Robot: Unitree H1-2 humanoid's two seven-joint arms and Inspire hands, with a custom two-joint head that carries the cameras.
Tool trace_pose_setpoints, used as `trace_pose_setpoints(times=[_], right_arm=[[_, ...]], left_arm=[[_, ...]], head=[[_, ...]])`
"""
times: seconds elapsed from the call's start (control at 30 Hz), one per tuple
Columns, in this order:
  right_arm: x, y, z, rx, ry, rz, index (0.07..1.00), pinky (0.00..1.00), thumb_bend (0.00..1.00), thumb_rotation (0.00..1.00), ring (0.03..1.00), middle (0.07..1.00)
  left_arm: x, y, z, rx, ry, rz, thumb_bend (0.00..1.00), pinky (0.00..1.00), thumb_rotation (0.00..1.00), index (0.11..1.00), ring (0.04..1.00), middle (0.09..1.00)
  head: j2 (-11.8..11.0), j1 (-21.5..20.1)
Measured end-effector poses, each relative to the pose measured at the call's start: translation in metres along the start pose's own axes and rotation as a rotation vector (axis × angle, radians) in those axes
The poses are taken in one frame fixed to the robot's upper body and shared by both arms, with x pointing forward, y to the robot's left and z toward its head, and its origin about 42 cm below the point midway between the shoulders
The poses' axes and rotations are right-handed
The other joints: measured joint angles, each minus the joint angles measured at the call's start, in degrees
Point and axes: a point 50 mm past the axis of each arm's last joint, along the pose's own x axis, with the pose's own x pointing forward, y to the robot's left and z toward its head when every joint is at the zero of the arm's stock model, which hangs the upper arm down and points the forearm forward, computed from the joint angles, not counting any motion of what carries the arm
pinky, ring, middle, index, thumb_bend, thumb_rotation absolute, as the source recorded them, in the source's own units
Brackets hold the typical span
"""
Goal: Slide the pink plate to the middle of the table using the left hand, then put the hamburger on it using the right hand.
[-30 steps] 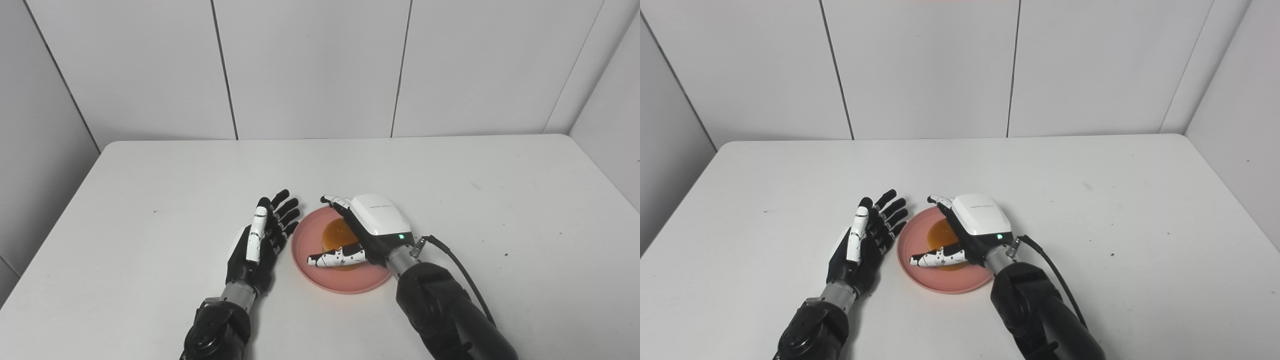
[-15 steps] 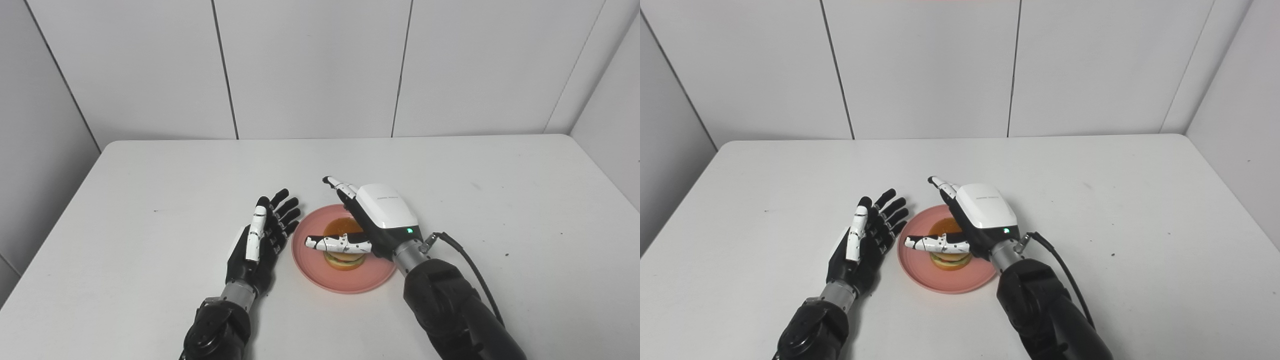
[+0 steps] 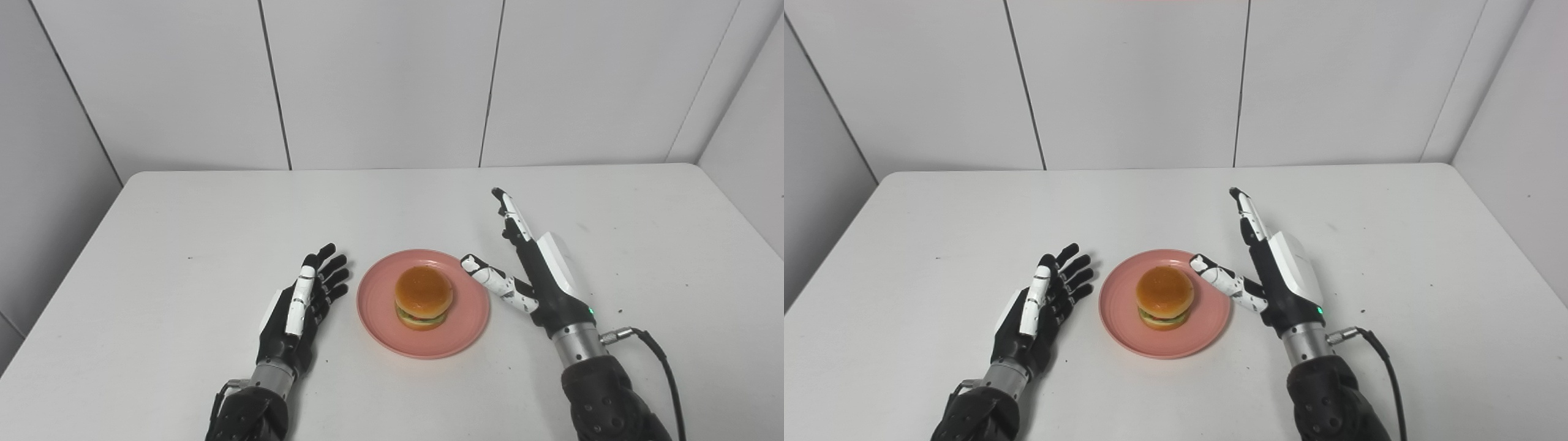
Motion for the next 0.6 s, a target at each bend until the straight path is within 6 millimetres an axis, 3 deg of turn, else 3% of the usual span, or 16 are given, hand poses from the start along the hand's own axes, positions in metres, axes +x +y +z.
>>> trace_pose_setpoints(times=[0.1,0.27,0.47,0.6], right_arm=[[-0.010,0.004,-0.014,0.049,0.027,0.004,1.000,0.95,0.70,1.00,0.995,1.000],[-0.017,0.007,-0.022,0.173,0.038,-0.014,1.000,0.95,0.65,1.00,0.988,0.999],[-0.043,0.029,-0.037,0.294,0.121,-0.005,1.000,0.97,0.64,1.00,0.986,0.989],[-0.045,0.030,-0.038,0.323,0.083,-0.013,0.997,0.96,0.55,1.00,0.983,0.993]], left_arm=[[-0.005,0.005,0.000,0.035,-0.003,-0.002,0.64,0.96,1.00,0.943,0.956,0.959],[-0.014,0.003,0.000,0.055,-0.006,-0.005,0.62,0.98,1.00,0.947,0.975,0.965],[-0.026,0.002,-0.006,0.099,-0.035,0.002,0.64,0.98,1.00,0.962,0.982,0.968],[-0.027,0.003,-0.012,0.108,-0.047,0.001,0.60,0.99,1.00,0.969,0.984,0.973]], head=[[0.09,-0.27],[0.44,-0.62],[0.70,-0.35],[1.05,-0.09]])
